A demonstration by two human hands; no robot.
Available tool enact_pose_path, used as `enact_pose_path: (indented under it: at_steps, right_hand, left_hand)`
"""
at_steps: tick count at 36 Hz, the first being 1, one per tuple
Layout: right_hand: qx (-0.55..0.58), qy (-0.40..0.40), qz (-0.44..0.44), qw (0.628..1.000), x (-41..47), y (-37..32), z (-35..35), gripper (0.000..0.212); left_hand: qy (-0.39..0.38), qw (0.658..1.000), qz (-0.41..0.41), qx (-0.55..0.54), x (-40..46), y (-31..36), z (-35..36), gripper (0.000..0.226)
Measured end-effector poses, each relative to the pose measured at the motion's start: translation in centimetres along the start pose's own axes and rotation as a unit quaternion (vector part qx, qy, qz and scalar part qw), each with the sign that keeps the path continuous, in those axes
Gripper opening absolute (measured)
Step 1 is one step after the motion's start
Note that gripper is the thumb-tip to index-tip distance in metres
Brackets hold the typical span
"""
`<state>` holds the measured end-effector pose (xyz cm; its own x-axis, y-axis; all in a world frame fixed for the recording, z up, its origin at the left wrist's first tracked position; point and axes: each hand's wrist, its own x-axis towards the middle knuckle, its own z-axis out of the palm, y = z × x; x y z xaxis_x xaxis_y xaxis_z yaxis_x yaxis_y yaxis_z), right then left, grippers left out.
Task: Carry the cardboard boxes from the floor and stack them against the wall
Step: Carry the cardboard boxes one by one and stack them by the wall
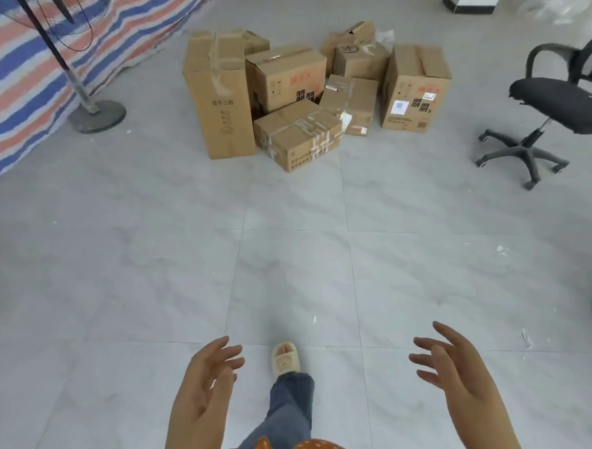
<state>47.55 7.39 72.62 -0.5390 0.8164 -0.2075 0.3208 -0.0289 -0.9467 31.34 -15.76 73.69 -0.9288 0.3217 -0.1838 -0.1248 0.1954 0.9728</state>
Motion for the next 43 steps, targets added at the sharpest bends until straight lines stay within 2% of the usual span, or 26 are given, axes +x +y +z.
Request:
enact_pose_path:
  at_steps: [1, 8, 16, 18, 19, 20, 21, 22, 23, 24, 25, 28, 34, 37, 40, 42, 43]
  right_hand:
    - [0.003, 0.007, -0.001, 1.000, 2.0, -0.7, 0.5, 0.031]
    - [0.026, 0.058, -0.024, 0.998, 14.7, -6.9, 3.7, 0.027]
    - [0.039, 0.091, 0.006, 0.995, 25.4, -8.8, 5.5, 0.031]
    - [0.044, 0.088, 0.015, 0.995, 28.6, -8.8, 5.4, 0.026]
    - [0.048, 0.078, 0.015, 0.996, 30.2, -9.0, 5.4, 0.016]
    - [0.055, 0.076, 0.015, 0.995, 32.1, -9.3, 5.4, 0.023]
    - [0.056, 0.072, 0.009, 0.996, 34.2, -9.3, 5.2, 0.048]
    - [0.046, 0.066, 0.009, 0.997, 36.4, -9.5, 4.8, 0.061]
    - [0.052, 0.063, 0.005, 0.997, 38.7, -10.0, 4.7, 0.053]
    - [0.046, 0.061, 0.008, 0.997, 39.9, -10.4, 4.6, 0.032]
    - [0.051, 0.055, 0.008, 0.997, 42.7, -11.0, 4.0, 0.021]
    - [0.034, 0.041, -0.013, 0.998, 49.3, -13.0, 2.5, 0.027]
    - [-0.003, 0.033, -0.052, 0.998, 63.5, -18.0, -0.9, 0.024]
    - [0.007, 0.017, -0.045, 0.999, 68.1, -19.2, -1.4, 0.018]
    - [0.013, -0.009, -0.035, 0.999, 72.7, -19.8, -0.9, 0.046]
    - [0.005, -0.016, -0.021, 1.000, 75.8, -19.9, -0.2, 0.024]
    - [0.004, -0.018, -0.017, 1.000, 77.5, -19.9, 0.0, 0.020]
  left_hand:
    - [-0.007, 1.000, 0.003, 0.000, 2.4, 0.5, 0.7, 0.021]
    - [-0.057, 0.997, 0.038, 0.021, 17.6, 7.7, 5.0, 0.035]
    - [-0.079, 0.995, 0.035, 0.050, 28.8, 10.3, 10.0, 0.038]
    - [-0.075, 0.995, 0.030, 0.057, 31.5, 10.7, 11.5, 0.039]
    - [-0.072, 0.995, 0.029, 0.056, 33.0, 10.9, 12.5, 0.039]
    - [-0.068, 0.996, 0.028, 0.056, 34.4, 11.2, 13.5, 0.040]
    - [-0.062, 0.996, 0.029, 0.048, 35.9, 11.5, 14.5, 0.041]
    - [-0.053, 0.997, 0.031, 0.045, 37.4, 11.8, 15.7, 0.041]
    - [-0.047, 0.998, 0.035, 0.035, 38.9, 12.1, 17.1, 0.040]
    - [-0.042, 0.998, 0.033, 0.031, 39.6, 12.6, 17.7, 0.039]
    - [-0.036, 0.998, 0.033, 0.024, 41.3, 12.9, 19.4, 0.038]
    - [-0.021, 0.999, 0.033, 0.000, 45.0, 13.9, 23.6, 0.032]
    - [-0.016, 0.999, 0.038, -0.019, 54.0, 17.5, 33.8, 0.023]
    - [-0.001, 1.000, 0.015, -0.019, 56.8, 18.8, 36.5, 0.031]
    - [0.022, 1.000, -0.001, -0.009, 59.9, 19.2, 38.2, 0.034]
    - [0.035, 0.999, -0.011, -0.007, 62.4, 19.1, 39.1, 0.031]
    - [0.042, 0.999, -0.015, -0.005, 63.8, 19.1, 39.5, 0.032]
